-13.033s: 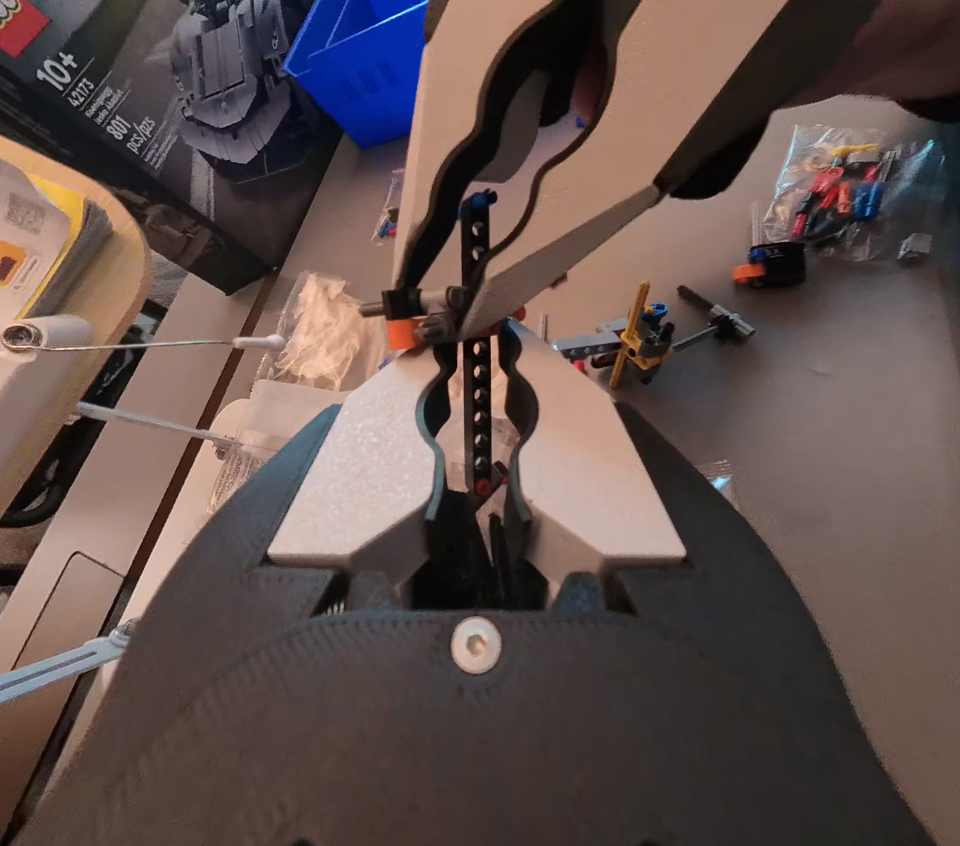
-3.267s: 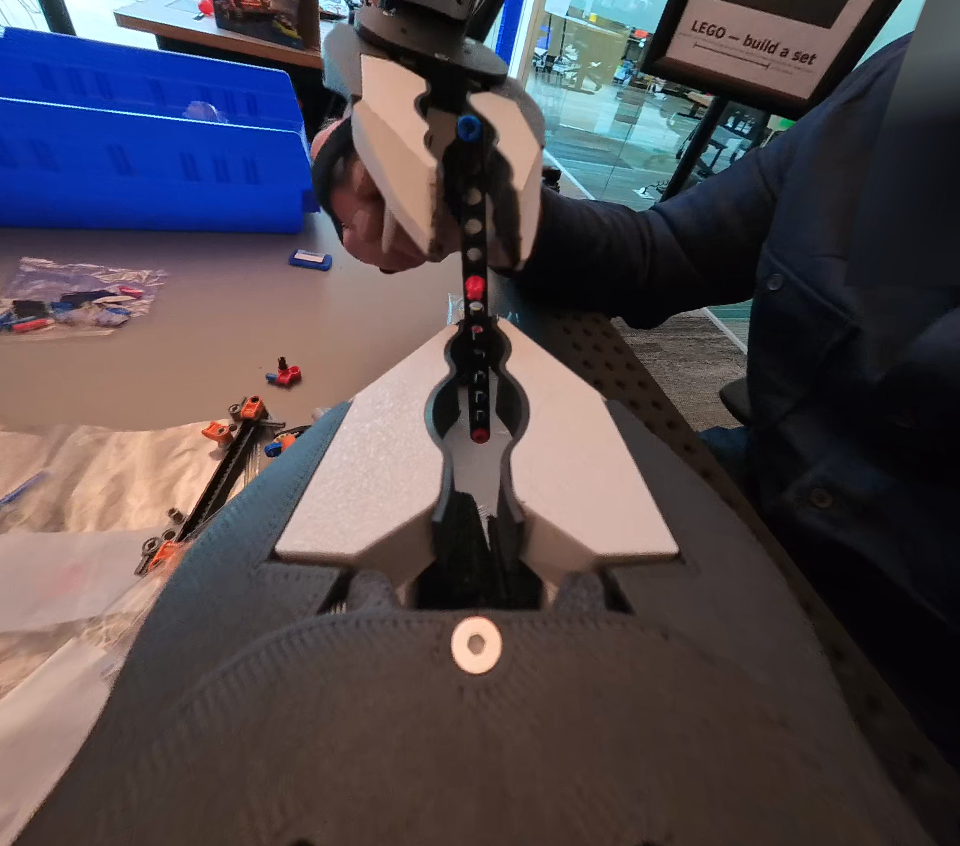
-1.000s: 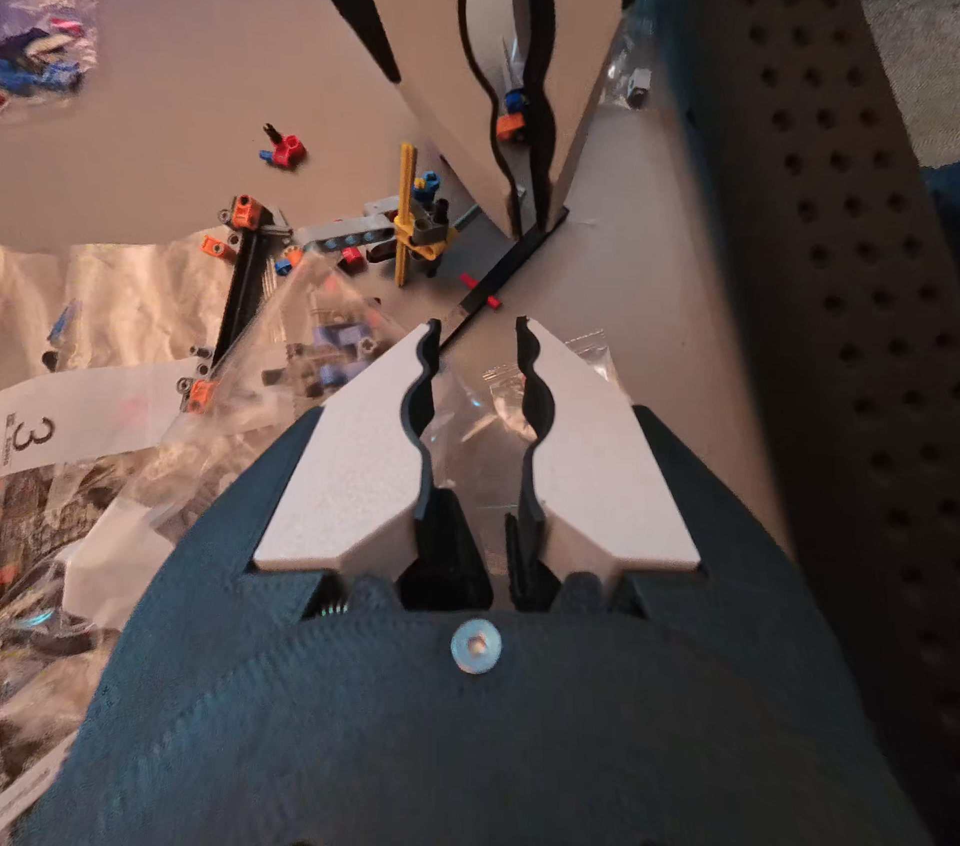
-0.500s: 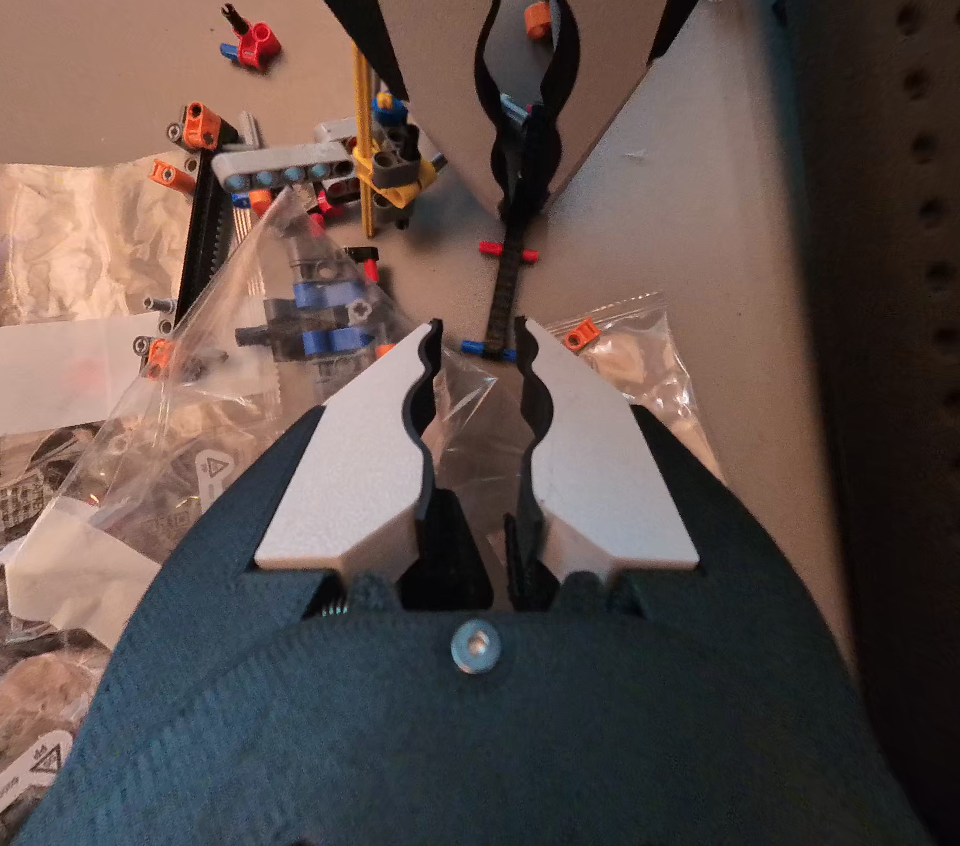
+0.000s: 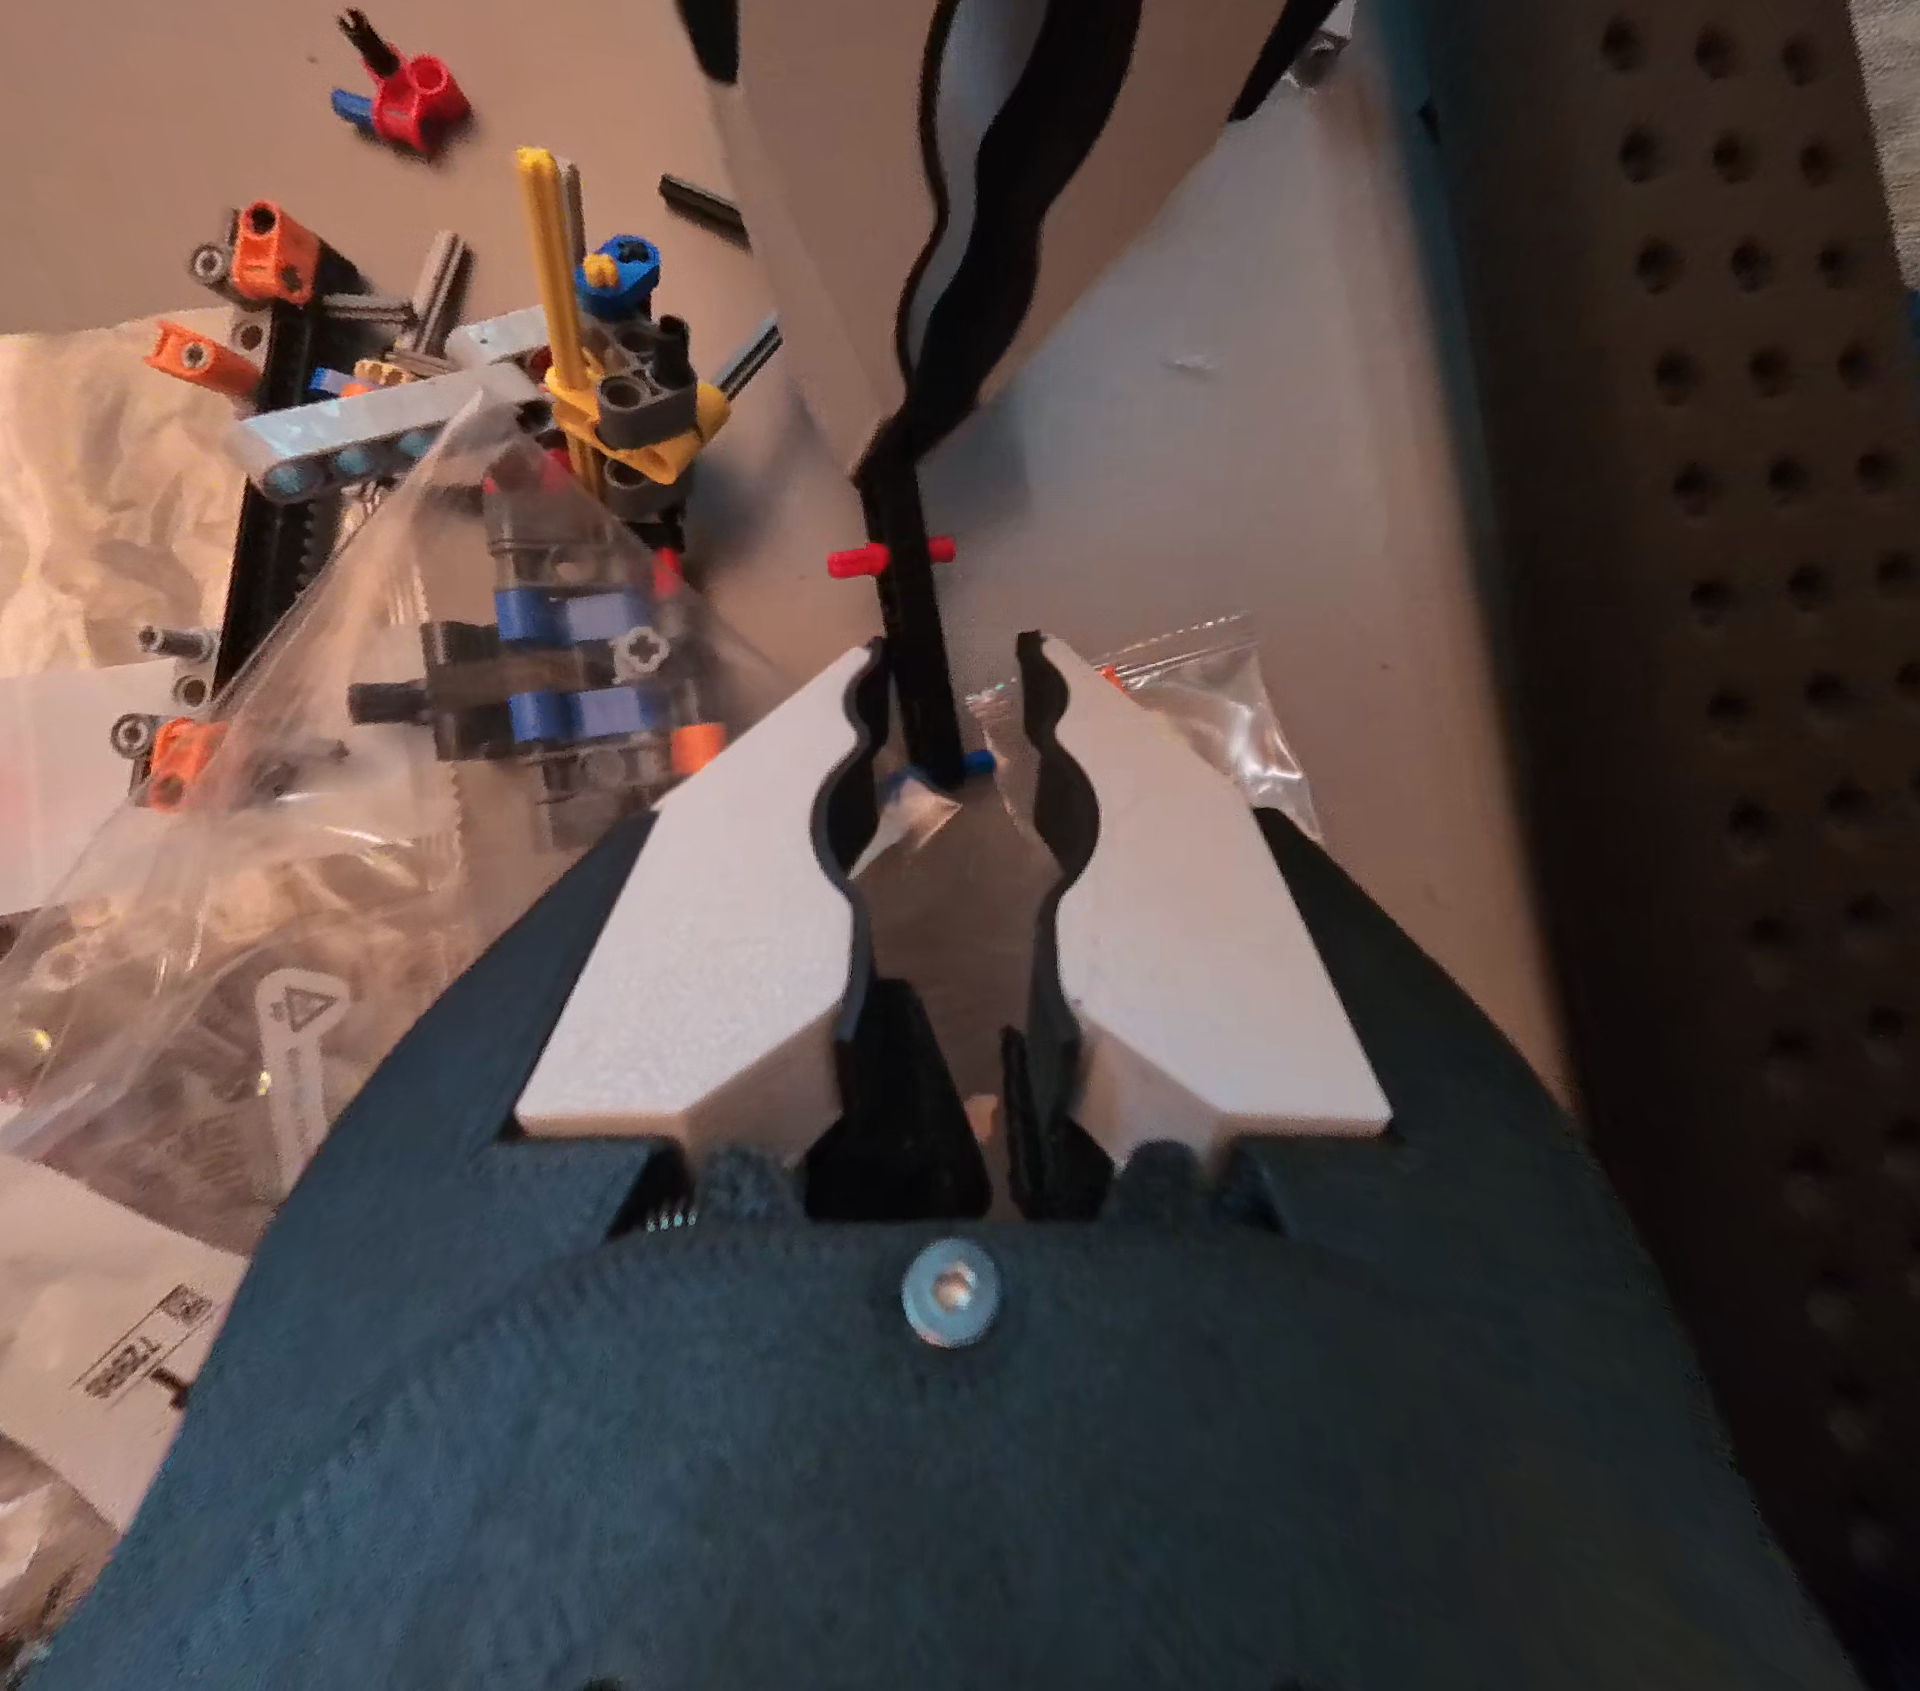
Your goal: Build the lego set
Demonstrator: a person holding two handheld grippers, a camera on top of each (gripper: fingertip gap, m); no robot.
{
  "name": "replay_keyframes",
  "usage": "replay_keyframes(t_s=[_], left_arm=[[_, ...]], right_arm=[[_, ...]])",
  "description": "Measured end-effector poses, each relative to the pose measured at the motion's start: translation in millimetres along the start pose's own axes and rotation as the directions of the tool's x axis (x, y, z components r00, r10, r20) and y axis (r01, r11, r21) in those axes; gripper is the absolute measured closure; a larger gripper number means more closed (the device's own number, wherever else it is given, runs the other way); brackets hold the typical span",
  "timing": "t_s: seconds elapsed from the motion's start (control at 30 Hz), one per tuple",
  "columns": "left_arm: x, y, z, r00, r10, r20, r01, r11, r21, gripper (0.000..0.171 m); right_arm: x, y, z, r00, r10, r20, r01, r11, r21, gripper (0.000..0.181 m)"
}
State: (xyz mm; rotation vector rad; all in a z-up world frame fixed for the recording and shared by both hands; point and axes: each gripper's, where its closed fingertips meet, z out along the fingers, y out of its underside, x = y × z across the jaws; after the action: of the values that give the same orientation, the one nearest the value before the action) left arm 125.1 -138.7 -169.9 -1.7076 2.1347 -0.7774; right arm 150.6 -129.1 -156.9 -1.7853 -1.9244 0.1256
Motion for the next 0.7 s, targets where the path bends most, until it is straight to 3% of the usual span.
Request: replay_keyframes(t_s=[0.07,0.33,0.43,0.6,0.7], left_arm=[[-1,2,0,1.0,0.005,0.002,-0.005,1.0,-0.009,0.161],[-4,3,6,0.979,0.172,0.107,-0.16,0.981,-0.113,0.162],[-8,0,7,0.959,0.235,0.157,-0.214,0.967,-0.138,0.162],[-10,-4,9,0.921,0.333,0.204,-0.302,0.938,-0.169,0.162],[-8,-3,11,0.931,0.316,0.183,-0.29,0.945,-0.154,0.161]], right_arm=[[-3,-5,-1,1.0,-0.023,0.005,0.023,0.999,0.024,0.177],[-8,-4,-6,0.985,0.127,0.113,-0.136,0.988,0.078,0.168],[-17,5,3,0.973,0.16,0.166,-0.166,0.986,0.025,0.17],[-17,10,3,0.971,0.176,0.163,-0.18,0.984,0.011,0.171],[-16,14,5,0.974,0.17,0.153,-0.173,0.985,0.008,0.173]])
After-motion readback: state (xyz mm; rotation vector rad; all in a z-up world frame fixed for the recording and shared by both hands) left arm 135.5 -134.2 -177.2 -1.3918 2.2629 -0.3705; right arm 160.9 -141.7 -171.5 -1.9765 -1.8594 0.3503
